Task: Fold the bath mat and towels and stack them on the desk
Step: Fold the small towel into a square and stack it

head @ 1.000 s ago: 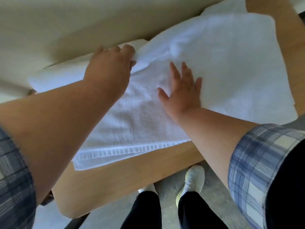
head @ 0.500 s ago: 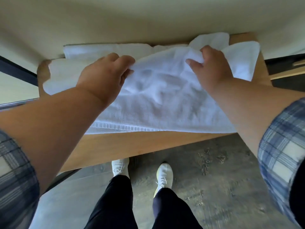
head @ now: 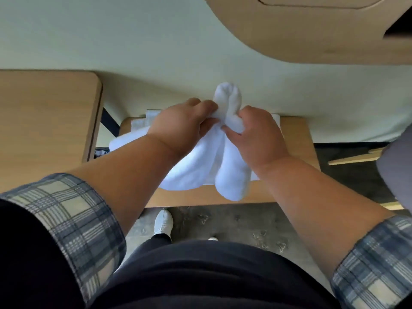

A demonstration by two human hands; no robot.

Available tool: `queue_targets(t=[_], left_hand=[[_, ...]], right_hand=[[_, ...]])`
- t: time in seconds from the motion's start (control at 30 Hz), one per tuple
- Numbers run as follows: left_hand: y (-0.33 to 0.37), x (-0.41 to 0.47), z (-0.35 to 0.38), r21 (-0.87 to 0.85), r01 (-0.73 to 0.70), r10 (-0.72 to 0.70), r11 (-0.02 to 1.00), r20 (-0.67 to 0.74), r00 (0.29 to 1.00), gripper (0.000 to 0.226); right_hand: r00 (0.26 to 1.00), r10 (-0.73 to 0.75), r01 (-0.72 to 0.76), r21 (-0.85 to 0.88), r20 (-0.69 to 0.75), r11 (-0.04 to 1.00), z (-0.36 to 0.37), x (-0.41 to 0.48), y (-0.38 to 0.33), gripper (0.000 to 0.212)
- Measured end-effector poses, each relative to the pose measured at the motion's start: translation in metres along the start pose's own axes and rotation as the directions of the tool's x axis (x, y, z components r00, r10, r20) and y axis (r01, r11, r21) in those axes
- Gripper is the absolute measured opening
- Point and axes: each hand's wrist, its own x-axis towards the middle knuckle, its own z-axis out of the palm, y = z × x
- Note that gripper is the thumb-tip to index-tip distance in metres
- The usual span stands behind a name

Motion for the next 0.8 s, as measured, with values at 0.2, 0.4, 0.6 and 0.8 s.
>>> queue_targets(t=[0.2, 0.4, 0.6, 0.8], left_hand=[[0.014, -0.009, -0.086, 0.078, 0.092, -0.078, 0.993, -0.161, 0.984, 0.036], [0.006, -0.040, -0.172, 0.170, 0.170, -0.119, 0.971, -0.272, 0.955, 0.036], [-0.028, -0.094, -0.252, 0.210, 0.235, -0.148, 0.949, -0.361, 0.921, 0.033], [-0.096, -0.173, -0.336, 0.281, 0.242, -0.126, 0.929, -0.376, 0.918, 0.032]], right_hand=[[0.984, -0.176, 0.179, 0.103, -0.042, 0.978, -0.047, 0.023, -0.077, 0.034], [0.949, -0.313, 0.316, 0.128, -0.048, 0.940, -0.064, 0.034, -0.158, 0.033], [0.903, -0.406, 0.427, 0.188, -0.139, 0.885, -0.055, 0.030, -0.260, 0.033], [0.859, -0.462, 0.502, 0.188, -0.219, 0.844, -0.008, 0.006, -0.383, 0.033]])
